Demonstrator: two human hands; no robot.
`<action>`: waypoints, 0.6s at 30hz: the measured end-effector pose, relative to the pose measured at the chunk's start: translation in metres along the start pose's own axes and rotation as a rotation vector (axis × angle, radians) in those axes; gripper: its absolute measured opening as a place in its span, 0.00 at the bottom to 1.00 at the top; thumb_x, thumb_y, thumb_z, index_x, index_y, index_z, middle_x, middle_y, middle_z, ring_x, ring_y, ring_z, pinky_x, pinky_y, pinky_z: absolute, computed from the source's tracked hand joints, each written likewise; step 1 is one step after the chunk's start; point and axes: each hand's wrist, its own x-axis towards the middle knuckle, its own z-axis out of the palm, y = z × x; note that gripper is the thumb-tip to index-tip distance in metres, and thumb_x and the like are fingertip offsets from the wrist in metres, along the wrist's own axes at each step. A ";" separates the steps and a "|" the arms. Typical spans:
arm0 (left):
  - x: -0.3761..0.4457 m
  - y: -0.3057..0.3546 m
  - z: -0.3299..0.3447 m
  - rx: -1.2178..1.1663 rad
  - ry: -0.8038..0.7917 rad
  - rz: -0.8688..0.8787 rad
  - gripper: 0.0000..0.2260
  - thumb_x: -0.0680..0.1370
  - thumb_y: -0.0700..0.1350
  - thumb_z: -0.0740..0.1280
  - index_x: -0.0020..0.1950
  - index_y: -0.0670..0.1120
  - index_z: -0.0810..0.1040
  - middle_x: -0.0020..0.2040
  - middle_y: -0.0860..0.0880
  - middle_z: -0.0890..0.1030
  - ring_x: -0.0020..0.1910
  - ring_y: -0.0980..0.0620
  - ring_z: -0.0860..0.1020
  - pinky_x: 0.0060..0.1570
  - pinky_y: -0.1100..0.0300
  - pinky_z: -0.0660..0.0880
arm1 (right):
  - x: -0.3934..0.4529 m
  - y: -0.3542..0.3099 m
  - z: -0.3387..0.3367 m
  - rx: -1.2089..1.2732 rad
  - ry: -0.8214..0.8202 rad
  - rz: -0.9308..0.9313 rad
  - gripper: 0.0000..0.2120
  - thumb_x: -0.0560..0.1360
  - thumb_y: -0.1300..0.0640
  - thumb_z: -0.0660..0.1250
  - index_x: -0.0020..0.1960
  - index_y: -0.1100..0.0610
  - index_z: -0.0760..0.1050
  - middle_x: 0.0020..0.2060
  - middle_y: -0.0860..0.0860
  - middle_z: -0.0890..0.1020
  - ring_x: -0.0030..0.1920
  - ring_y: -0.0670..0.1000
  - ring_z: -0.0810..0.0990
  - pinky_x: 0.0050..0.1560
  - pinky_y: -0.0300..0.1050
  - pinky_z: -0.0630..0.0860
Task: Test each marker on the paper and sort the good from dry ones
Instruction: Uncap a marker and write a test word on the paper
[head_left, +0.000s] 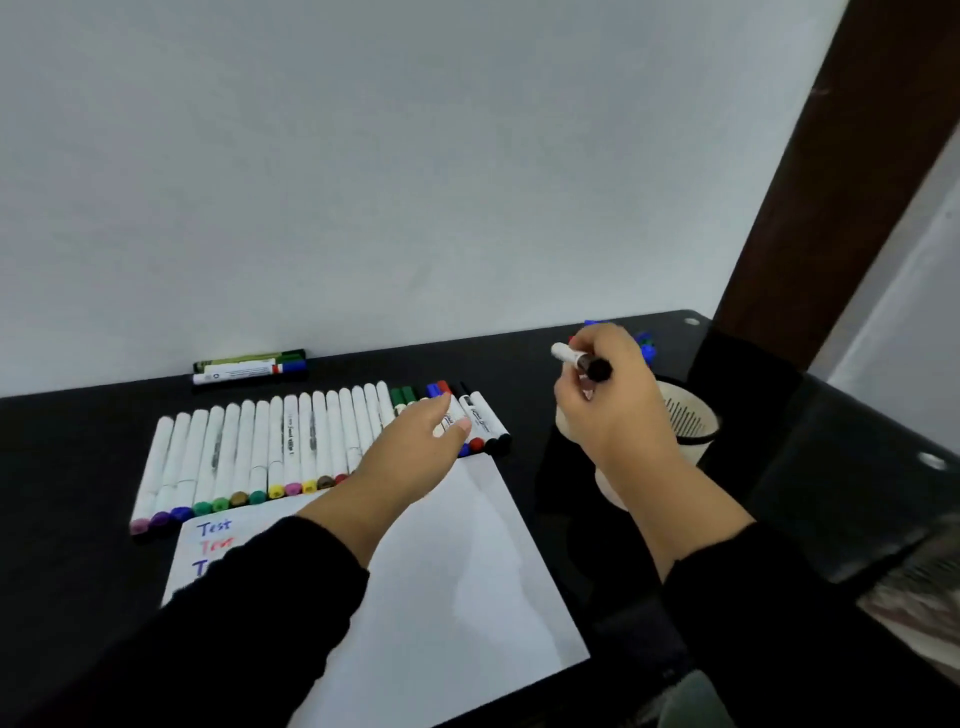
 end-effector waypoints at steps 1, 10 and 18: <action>0.009 -0.002 0.009 0.061 -0.011 0.002 0.24 0.81 0.53 0.56 0.76 0.48 0.58 0.75 0.50 0.59 0.74 0.52 0.58 0.70 0.57 0.56 | 0.004 0.006 -0.004 0.001 0.019 0.010 0.06 0.73 0.67 0.65 0.49 0.60 0.72 0.42 0.45 0.72 0.41 0.48 0.75 0.42 0.36 0.73; 0.039 -0.028 0.050 0.620 -0.024 0.012 0.29 0.81 0.59 0.48 0.77 0.46 0.49 0.78 0.48 0.49 0.76 0.50 0.47 0.73 0.54 0.46 | 0.030 0.031 -0.029 -0.112 -0.072 0.177 0.04 0.76 0.61 0.62 0.50 0.60 0.70 0.40 0.54 0.78 0.40 0.52 0.78 0.41 0.43 0.75; 0.039 -0.030 0.053 0.610 0.001 0.024 0.28 0.81 0.58 0.48 0.77 0.47 0.49 0.78 0.49 0.48 0.76 0.51 0.47 0.73 0.55 0.45 | 0.064 0.036 -0.030 -0.322 -0.216 0.230 0.03 0.79 0.55 0.59 0.50 0.55 0.66 0.40 0.50 0.74 0.39 0.49 0.73 0.37 0.42 0.67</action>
